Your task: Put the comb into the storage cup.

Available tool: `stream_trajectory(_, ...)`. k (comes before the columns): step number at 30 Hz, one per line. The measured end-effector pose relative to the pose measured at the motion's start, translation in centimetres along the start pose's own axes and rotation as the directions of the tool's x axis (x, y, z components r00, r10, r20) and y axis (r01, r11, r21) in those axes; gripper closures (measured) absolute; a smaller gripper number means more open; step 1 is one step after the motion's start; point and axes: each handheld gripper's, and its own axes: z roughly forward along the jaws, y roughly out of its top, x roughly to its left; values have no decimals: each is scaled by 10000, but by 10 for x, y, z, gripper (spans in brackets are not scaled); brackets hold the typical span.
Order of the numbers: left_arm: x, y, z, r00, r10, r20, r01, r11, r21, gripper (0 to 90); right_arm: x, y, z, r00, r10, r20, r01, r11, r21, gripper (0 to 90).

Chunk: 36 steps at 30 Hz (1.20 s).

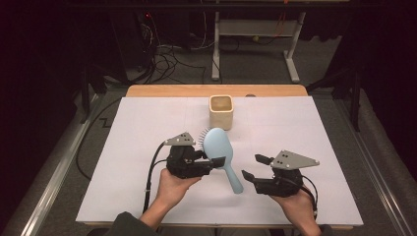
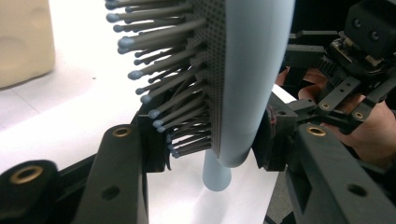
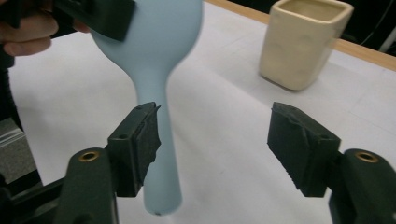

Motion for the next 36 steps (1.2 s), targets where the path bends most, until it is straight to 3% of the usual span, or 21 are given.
stream_trajectory(7, 3, 2, -4, 9999, 24, -131, -24, 10000, -40, 549, -13, -14, -14, 9987, 410, 302, -404, 9990, -181, 315)
stream_trajectory(13, 5, 3, -7, 9996, 41, -266, -43, 10000, -77, 549, -25, -25, -27, 9949, 871, 501, -835, 9940, -701, 301)
stream_trajectory(21, 7, 4, -11, 9991, 19, -427, -25, 9999, -143, 548, -38, -43, -48, 9839, 1435, 1067, -1247, 9782, -1660, 266)
stream_trajectory(28, 13, 6, -16, 9978, -27, -665, 13, 9998, -212, 548, -47, -67, -59, 9710, 1850, 1515, -1587, 9725, -1705, 274)
stream_trajectory(36, 18, 8, -20, 9949, -123, -999, 99, 9996, -253, 547, -53, -89, -63, 9638, 2049, 1708, -1735, 9678, -1822, 282)
